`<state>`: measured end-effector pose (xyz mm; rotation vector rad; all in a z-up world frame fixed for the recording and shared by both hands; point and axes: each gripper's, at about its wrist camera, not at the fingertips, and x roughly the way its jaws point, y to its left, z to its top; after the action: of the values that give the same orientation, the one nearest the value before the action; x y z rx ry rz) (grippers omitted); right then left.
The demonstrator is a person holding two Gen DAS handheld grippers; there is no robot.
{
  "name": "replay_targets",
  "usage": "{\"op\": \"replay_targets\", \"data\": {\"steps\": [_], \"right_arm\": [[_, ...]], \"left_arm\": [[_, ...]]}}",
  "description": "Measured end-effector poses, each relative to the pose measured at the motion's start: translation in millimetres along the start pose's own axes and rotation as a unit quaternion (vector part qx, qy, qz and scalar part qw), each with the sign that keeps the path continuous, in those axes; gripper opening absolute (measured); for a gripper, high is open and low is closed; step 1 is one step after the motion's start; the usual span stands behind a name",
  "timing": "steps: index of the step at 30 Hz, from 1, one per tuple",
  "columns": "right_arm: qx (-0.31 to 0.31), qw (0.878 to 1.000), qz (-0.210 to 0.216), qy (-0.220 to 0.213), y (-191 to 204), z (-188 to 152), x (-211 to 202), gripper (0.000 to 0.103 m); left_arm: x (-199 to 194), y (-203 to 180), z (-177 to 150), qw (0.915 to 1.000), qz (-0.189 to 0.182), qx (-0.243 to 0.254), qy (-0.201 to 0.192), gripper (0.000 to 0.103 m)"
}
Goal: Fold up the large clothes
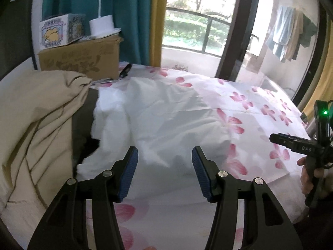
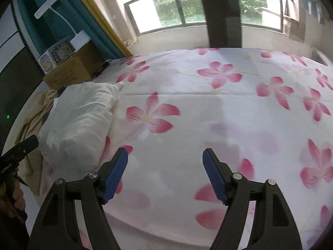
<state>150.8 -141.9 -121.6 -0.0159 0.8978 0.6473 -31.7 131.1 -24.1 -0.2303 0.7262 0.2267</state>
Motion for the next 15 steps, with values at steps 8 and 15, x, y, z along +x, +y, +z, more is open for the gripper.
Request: {"op": "replay_targets", "data": {"steps": [8, 15], "right_arm": [[0.016, 0.999, -0.029, -0.023, -26.2, -12.2, -35.1, 0.08], [0.034, 0.997, -0.052, -0.049, -49.2, -19.6, -66.2, 0.085]], "left_arm": [[-5.4, -28.7, 2.1, 0.9993, -0.024, -0.001, -0.027, 0.072], [-7.4, -57.4, 7.0, 0.9985, -0.029, 0.019, -0.042, 0.077]]}}
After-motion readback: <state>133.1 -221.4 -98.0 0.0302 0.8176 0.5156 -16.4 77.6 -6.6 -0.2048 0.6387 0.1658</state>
